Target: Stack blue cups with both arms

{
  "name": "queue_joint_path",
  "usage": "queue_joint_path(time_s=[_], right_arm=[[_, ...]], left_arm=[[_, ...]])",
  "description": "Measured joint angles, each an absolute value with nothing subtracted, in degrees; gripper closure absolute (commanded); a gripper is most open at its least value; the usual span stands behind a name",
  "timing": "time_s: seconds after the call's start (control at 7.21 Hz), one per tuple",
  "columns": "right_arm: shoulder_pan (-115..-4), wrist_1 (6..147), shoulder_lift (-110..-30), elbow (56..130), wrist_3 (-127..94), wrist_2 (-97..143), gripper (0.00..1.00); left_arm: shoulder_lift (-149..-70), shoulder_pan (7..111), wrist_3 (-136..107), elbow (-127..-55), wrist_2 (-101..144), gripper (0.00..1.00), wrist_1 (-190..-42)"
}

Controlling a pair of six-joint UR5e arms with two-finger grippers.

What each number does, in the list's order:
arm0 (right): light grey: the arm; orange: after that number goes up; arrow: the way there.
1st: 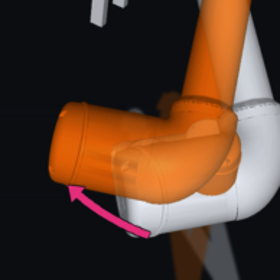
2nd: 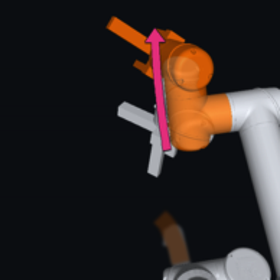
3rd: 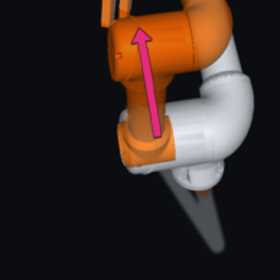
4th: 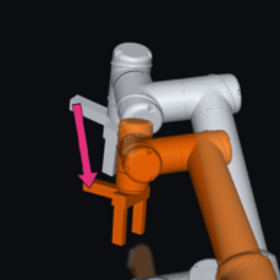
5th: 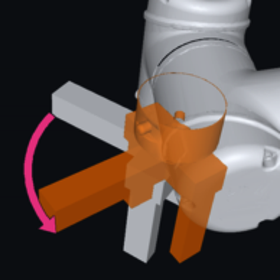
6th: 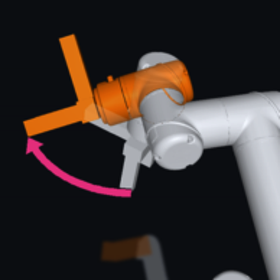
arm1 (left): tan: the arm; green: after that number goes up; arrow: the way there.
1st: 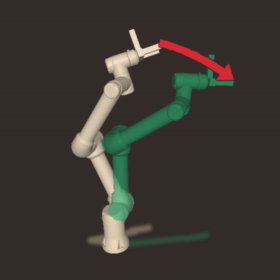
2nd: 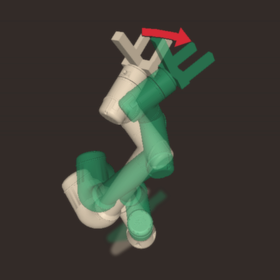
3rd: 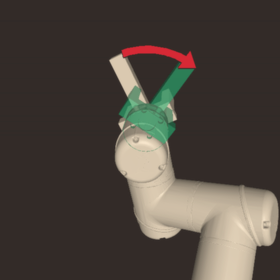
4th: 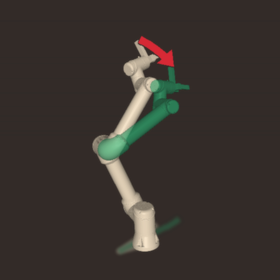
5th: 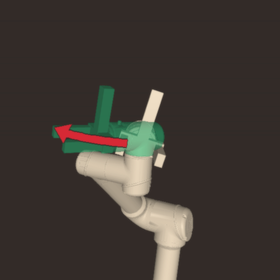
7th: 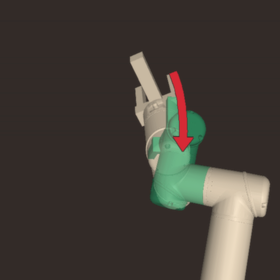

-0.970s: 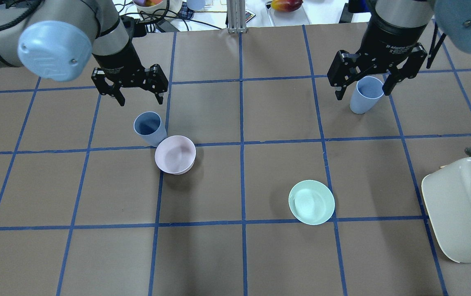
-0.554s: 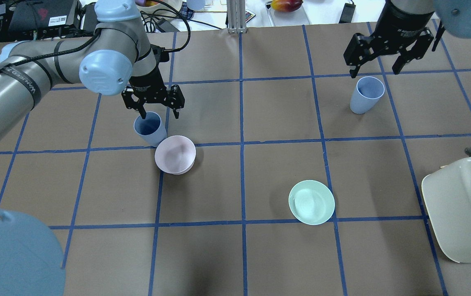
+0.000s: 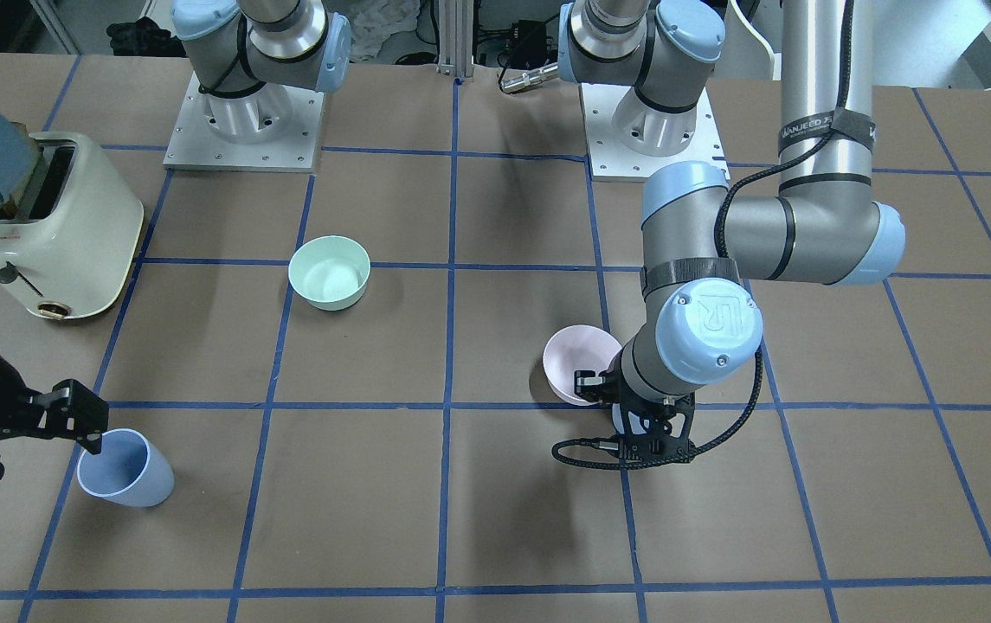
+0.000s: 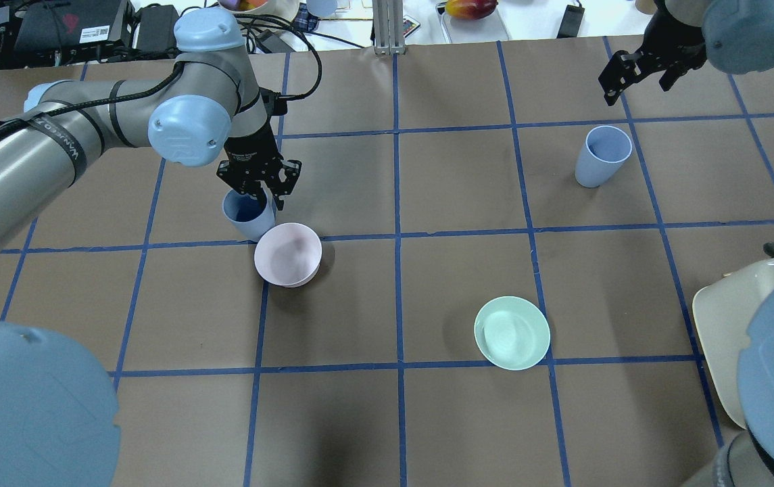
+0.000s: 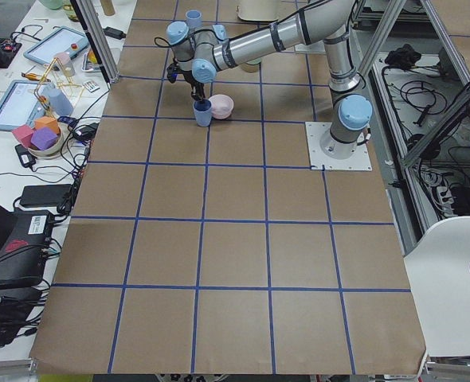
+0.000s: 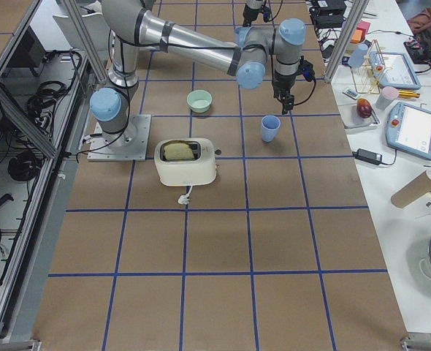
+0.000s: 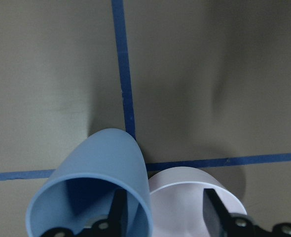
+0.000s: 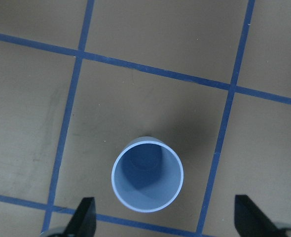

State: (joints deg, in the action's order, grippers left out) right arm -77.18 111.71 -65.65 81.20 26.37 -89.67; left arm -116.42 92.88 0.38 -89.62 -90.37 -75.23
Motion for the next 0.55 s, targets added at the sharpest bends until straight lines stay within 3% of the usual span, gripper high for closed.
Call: queue_joint_path(time_s=[0.55], right_arm=[[-74.6, 113.5, -60.1, 81.4, 28.8, -89.6, 0.0]], left_arm=[[-115.5, 93.3, 0.2, -87.7, -94.4, 1.0, -75.6]])
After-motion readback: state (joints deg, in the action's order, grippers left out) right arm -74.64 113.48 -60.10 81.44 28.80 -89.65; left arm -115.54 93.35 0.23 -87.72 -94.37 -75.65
